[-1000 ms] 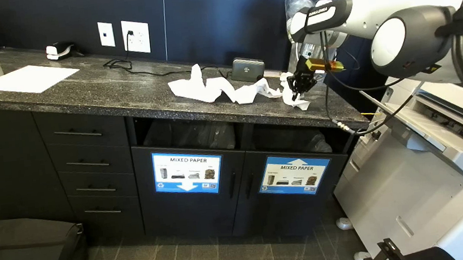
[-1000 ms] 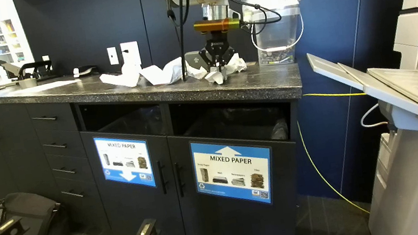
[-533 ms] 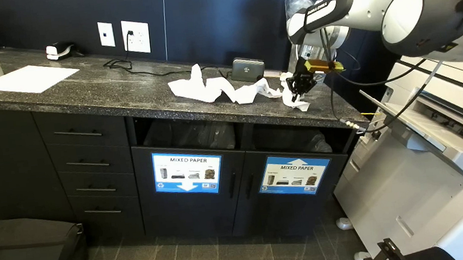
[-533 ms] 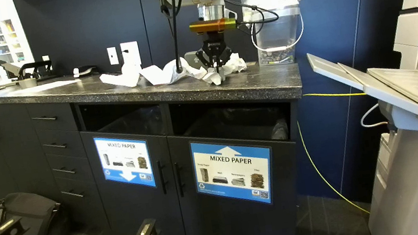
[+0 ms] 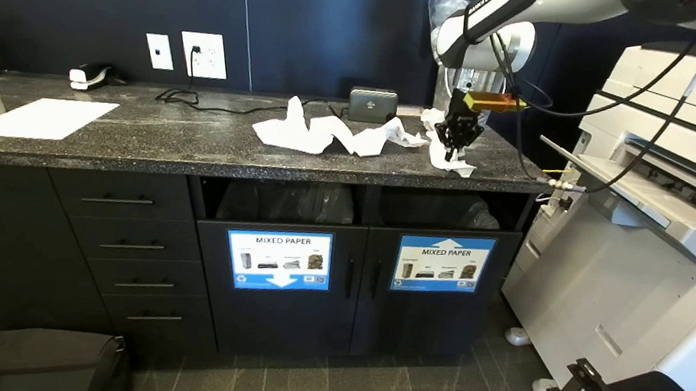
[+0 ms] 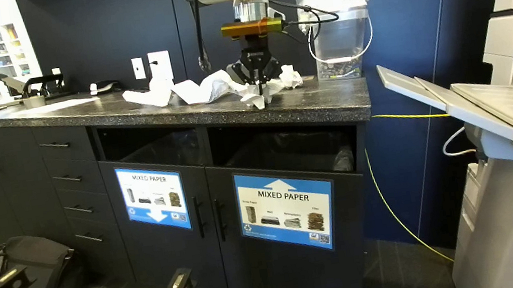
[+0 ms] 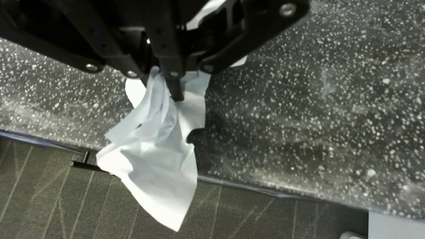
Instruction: Put the tissues inside the rubbish bin.
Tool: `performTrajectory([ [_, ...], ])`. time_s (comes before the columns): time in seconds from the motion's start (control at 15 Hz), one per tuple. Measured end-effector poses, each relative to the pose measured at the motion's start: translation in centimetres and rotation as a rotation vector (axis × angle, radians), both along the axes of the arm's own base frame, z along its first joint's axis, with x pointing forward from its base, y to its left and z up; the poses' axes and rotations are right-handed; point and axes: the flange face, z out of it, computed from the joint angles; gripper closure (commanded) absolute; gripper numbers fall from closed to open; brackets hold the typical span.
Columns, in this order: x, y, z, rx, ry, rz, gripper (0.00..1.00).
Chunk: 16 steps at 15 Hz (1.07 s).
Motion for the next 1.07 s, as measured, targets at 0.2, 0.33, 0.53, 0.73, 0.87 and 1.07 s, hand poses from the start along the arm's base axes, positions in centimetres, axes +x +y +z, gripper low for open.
performTrajectory([
  [0.2, -2.3, 0.0, 0.5, -0.023, 0.005, -0.024, 0.9],
  [0.33, -4.1, 0.3, 1.0, -0.047, 0.012, -0.029, 0.9],
  [0.53, -7.2, 1.2, 1.9, -0.079, 0.033, -0.021, 0.9],
  [0.73, -10.7, 2.5, 2.9, -0.107, 0.04, -0.004, 0.89],
  [0.87, -13.2, 3.4, 3.7, -0.117, 0.037, 0.013, 0.9],
  [1.07, -17.6, 4.8, 4.0, -0.107, 0.05, 0.035, 0.9],
])
